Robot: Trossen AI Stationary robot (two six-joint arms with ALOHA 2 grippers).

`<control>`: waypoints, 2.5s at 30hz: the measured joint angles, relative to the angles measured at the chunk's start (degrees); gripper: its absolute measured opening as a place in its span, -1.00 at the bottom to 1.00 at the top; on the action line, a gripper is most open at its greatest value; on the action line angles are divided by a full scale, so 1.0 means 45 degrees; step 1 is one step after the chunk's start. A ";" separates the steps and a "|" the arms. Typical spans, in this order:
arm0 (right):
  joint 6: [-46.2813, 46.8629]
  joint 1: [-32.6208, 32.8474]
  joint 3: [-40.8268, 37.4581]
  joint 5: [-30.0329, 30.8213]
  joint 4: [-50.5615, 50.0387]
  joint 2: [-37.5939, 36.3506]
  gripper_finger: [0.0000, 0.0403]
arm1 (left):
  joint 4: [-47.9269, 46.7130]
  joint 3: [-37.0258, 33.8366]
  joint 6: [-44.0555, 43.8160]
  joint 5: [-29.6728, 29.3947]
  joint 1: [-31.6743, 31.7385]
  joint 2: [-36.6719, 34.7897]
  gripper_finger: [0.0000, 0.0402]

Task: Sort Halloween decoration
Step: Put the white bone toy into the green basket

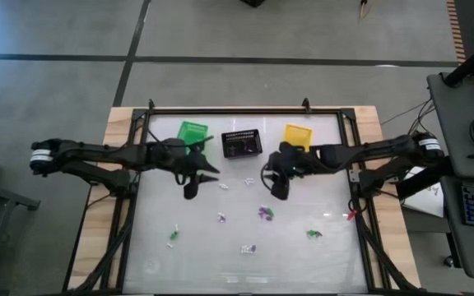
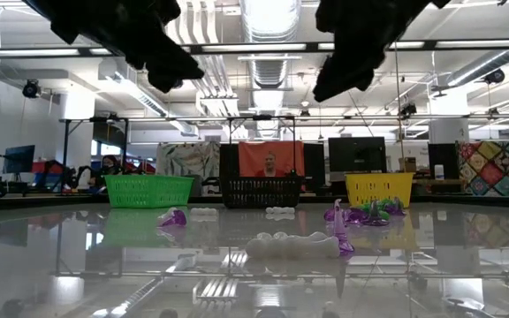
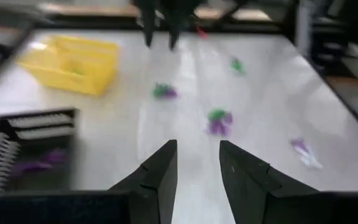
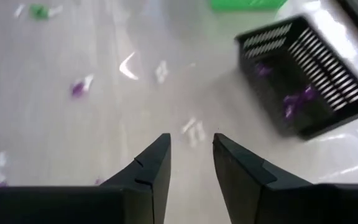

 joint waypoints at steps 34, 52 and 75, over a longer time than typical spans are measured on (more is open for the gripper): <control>-0.2114 0.2167 -0.4013 0.0467 0.7004 0.0515 -0.48 | 0.0595 -0.0042 0.0120 -0.1538 -0.1316 0.3925 -0.49; -0.1472 0.2196 -0.4076 0.0463 0.7631 0.0539 -0.49 | -0.0164 -0.0042 0.0348 -0.2938 -0.1316 0.4862 -0.49; -0.1424 0.2196 -0.4076 0.0464 0.7776 0.0539 -0.53 | 0.1158 -0.0042 0.0586 -0.5108 -0.1168 0.6713 -0.49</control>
